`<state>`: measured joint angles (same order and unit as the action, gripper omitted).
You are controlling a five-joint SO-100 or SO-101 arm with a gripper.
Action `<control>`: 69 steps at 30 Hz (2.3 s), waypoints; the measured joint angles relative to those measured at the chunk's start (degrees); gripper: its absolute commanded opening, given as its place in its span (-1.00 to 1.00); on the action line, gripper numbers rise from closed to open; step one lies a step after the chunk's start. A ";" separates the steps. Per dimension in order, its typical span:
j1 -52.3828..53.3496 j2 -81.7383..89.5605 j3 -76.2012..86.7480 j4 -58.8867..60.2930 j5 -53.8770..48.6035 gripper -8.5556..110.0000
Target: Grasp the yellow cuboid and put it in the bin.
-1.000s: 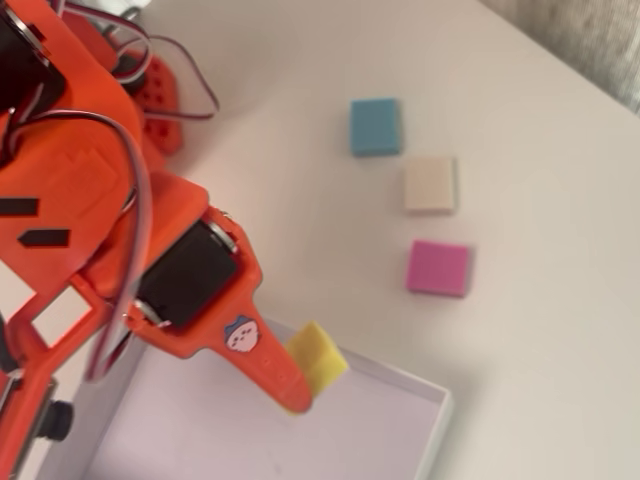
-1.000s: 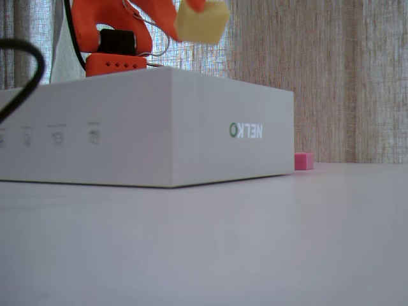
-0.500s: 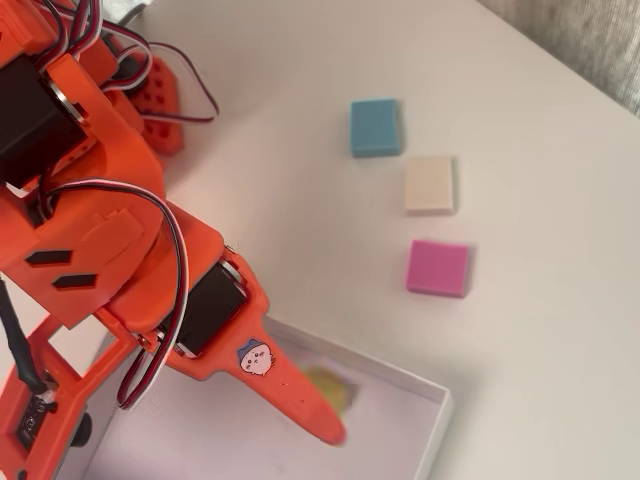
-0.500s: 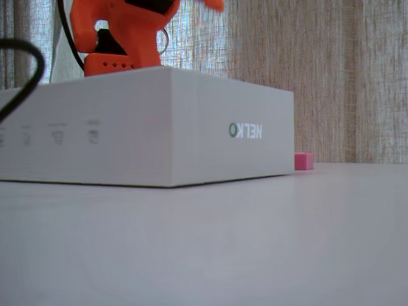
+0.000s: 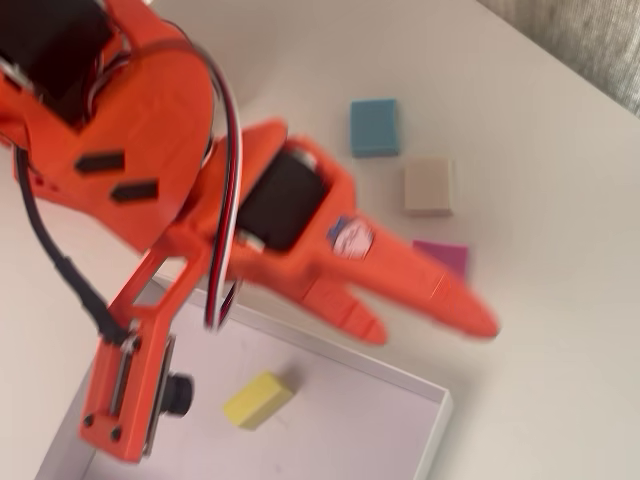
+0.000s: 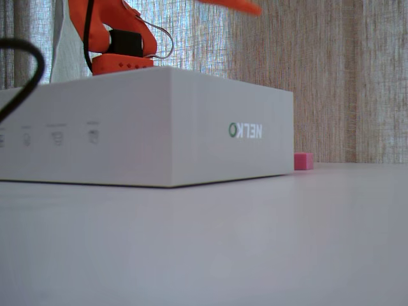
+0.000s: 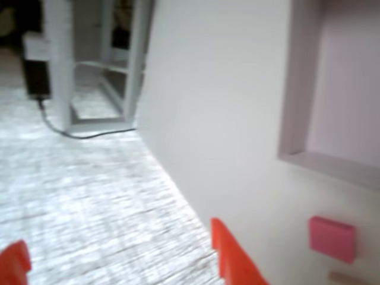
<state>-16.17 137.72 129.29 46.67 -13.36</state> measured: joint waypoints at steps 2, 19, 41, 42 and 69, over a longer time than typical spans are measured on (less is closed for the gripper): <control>-4.13 1.93 -1.23 -1.93 0.00 -0.26; -4.57 36.56 32.52 -0.88 3.43 -0.26; -0.35 51.50 42.63 18.37 3.43 -0.98; -0.35 51.50 42.63 18.37 3.43 -1.00; -0.35 51.50 42.63 18.37 3.43 -1.00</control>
<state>-16.52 189.23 171.91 65.04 -9.93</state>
